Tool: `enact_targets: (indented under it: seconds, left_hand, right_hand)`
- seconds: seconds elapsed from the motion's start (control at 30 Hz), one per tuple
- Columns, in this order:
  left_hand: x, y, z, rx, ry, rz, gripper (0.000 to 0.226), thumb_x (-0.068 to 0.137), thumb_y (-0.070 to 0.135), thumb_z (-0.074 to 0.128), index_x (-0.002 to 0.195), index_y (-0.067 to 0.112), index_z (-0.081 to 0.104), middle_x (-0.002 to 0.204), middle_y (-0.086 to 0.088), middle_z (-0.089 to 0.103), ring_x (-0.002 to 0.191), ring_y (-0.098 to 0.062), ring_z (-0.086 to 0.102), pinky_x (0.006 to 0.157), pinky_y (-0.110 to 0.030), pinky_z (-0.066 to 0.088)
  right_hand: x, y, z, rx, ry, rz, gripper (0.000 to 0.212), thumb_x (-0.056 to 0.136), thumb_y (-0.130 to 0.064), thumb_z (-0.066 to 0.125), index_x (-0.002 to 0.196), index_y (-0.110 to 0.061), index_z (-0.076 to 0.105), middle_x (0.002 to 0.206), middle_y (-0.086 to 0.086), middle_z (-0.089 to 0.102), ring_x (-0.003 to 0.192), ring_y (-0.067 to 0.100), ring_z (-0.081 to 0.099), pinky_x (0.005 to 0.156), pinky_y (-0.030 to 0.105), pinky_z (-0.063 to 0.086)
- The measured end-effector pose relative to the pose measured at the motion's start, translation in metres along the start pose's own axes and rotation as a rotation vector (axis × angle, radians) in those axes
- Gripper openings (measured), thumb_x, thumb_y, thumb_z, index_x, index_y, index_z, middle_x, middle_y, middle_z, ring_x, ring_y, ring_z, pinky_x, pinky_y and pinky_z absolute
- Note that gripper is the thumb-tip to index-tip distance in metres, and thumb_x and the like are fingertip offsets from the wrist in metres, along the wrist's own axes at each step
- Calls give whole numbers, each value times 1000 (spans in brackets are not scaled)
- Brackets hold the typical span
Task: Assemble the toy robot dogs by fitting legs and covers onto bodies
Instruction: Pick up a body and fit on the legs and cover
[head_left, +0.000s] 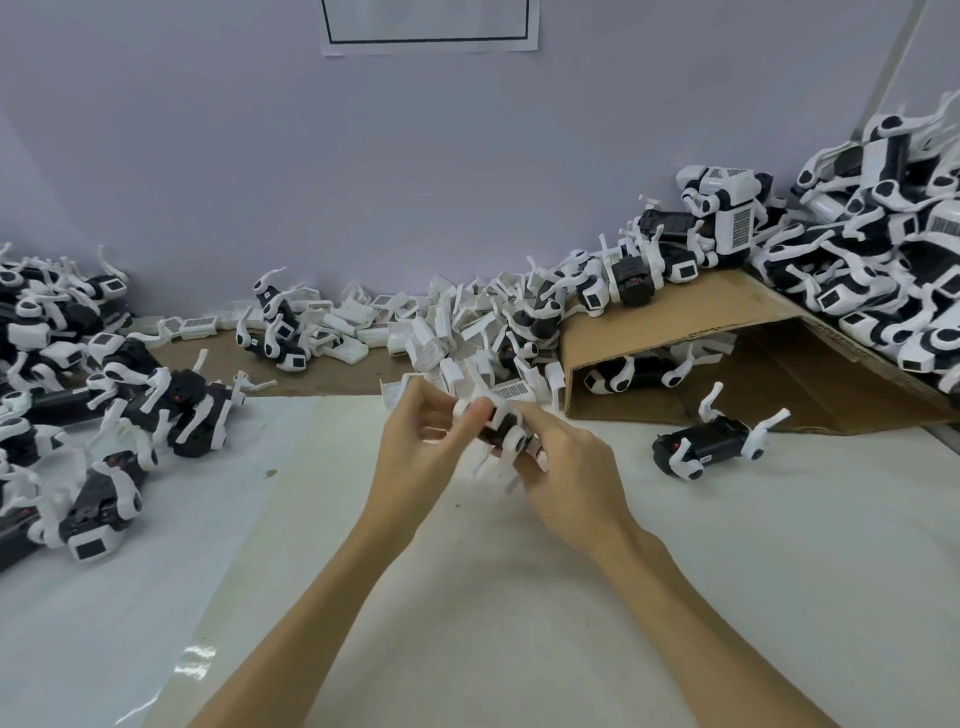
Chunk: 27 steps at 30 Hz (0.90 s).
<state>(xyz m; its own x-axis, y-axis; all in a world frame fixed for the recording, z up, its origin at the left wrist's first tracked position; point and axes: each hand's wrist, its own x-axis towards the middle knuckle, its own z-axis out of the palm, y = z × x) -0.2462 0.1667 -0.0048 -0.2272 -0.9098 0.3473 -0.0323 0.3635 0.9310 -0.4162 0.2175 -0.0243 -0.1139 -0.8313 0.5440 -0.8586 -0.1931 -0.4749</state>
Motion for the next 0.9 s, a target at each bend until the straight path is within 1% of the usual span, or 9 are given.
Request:
enact_targets:
  seconds: [0.1, 0.2, 0.3, 0.37, 0.47, 0.57, 0.67, 0.8, 0.9]
  left_hand:
    - [3, 3, -4, -59, -45, -47, 58, 80, 69, 72, 86, 13, 56, 71, 15, 64, 70, -3, 60, 65, -8, 42]
    - [3, -1, -6, 42, -57, 4, 50, 87, 72, 60, 90, 22, 59, 80, 17, 67, 74, -5, 61, 68, -12, 43]
    - [1, -8, -4, 167, -64, 32, 46, 81, 73, 65, 102, 32, 60, 98, 19, 70, 91, -8, 66, 78, -17, 50]
    - [1, -9, -4, 167, -26, 19, 49, 75, 71, 73, 101, 31, 64, 96, 16, 74, 92, -9, 70, 81, -23, 55]
    - [5, -5, -10, 149, 82, -23, 53, 72, 76, 74, 89, 26, 74, 81, 6, 79, 80, -12, 76, 67, -27, 52]
    - [8, -1, -15, -27, 90, -141, 60, 73, 82, 70, 89, 24, 80, 84, -2, 81, 76, -23, 79, 77, -36, 52]
    - [9, 0, -13, -84, 71, -192, 61, 77, 85, 68, 89, 27, 83, 88, -2, 82, 80, -15, 80, 84, -33, 49]
    - [15, -6, -22, -85, -64, -240, 83, 71, 91, 65, 108, 18, 79, 97, -4, 82, 92, -18, 80, 96, -38, 51]
    - [14, -14, -25, -23, -168, -228, 82, 71, 92, 64, 111, 21, 74, 100, -3, 81, 90, -19, 78, 91, -40, 55]
  right_hand:
    - [-1, 4, 0, 3, -26, -17, 54, 92, -19, 74, 142, -35, 60, 111, -11, 74, 95, 20, 66, 78, 33, 49]
    - [-1, 7, 4, 29, -26, -25, 58, 93, -21, 74, 147, -30, 57, 124, -9, 68, 111, 20, 62, 93, 35, 52]
    - [-1, 7, 7, -18, 23, -66, 60, 94, -34, 72, 152, -32, 53, 120, -6, 59, 110, 18, 54, 95, 32, 52]
    - [-1, 7, 7, -29, 49, -94, 62, 93, -45, 68, 152, -35, 53, 115, -6, 54, 106, 14, 50, 94, 28, 51]
    - [3, 8, 0, 294, -119, 76, 71, 86, -62, 69, 151, -46, 47, 119, -10, 55, 113, 4, 52, 98, 16, 44]
    - [11, 4, -13, 776, -334, 327, 75, 80, -81, 66, 141, -41, 55, 122, -8, 68, 109, 10, 68, 97, 31, 54]
    - [11, 5, -20, 1052, -416, 373, 56, 96, -62, 60, 118, -13, 73, 110, 17, 74, 110, 38, 71, 97, 56, 58]
    - [12, 1, -22, 993, -309, 360, 46, 98, -55, 61, 104, -12, 76, 100, 23, 75, 95, 36, 75, 93, 46, 61]
    - [10, 1, -16, 859, -258, 331, 39, 100, -54, 59, 85, -20, 73, 92, 27, 71, 92, 38, 75, 93, 55, 60]
